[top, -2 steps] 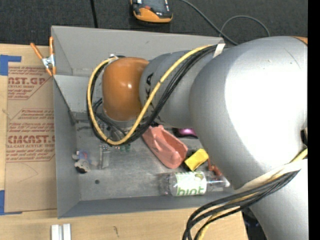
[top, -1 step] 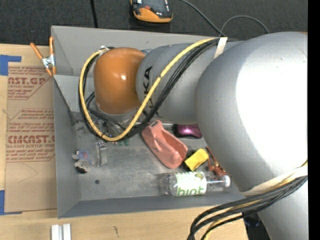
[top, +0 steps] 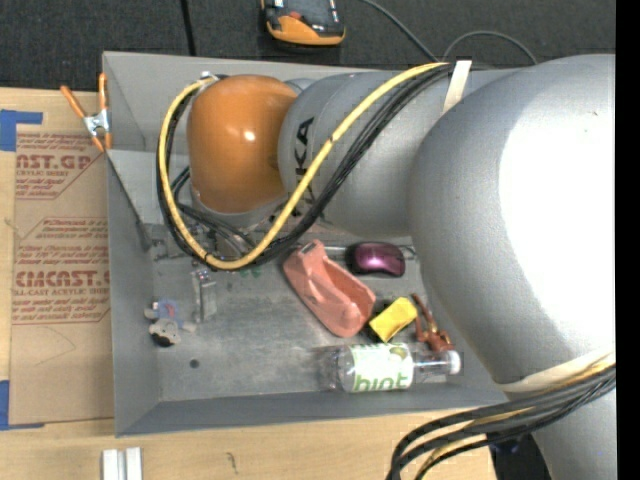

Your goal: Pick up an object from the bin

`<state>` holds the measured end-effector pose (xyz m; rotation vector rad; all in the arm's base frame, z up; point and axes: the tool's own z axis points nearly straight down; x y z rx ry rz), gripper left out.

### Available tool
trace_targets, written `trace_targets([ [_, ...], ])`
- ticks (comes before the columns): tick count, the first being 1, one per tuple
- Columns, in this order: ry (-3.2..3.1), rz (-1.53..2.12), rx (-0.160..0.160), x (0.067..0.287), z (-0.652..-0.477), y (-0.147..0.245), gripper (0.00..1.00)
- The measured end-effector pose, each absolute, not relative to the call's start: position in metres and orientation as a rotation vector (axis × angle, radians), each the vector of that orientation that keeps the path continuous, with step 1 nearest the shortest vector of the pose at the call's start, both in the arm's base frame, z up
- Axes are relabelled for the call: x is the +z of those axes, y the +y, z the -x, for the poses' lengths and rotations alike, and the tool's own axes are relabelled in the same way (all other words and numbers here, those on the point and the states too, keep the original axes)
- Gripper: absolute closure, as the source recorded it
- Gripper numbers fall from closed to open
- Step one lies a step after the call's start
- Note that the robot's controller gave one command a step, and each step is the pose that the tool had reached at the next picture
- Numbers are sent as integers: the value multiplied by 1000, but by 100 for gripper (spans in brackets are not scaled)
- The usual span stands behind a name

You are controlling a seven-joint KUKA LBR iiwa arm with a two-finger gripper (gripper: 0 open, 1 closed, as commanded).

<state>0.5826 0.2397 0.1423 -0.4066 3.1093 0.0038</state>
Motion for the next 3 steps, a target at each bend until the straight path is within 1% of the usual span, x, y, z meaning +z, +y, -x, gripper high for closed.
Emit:
trace_targets([
  [1, 3138, -21, 4, 90, -585, 245, 0],
  [2, 3131, 199, 2, 71, -564, 245, 100],
  [3, 3131, 199, 2, 71, -564, 245, 100],
])
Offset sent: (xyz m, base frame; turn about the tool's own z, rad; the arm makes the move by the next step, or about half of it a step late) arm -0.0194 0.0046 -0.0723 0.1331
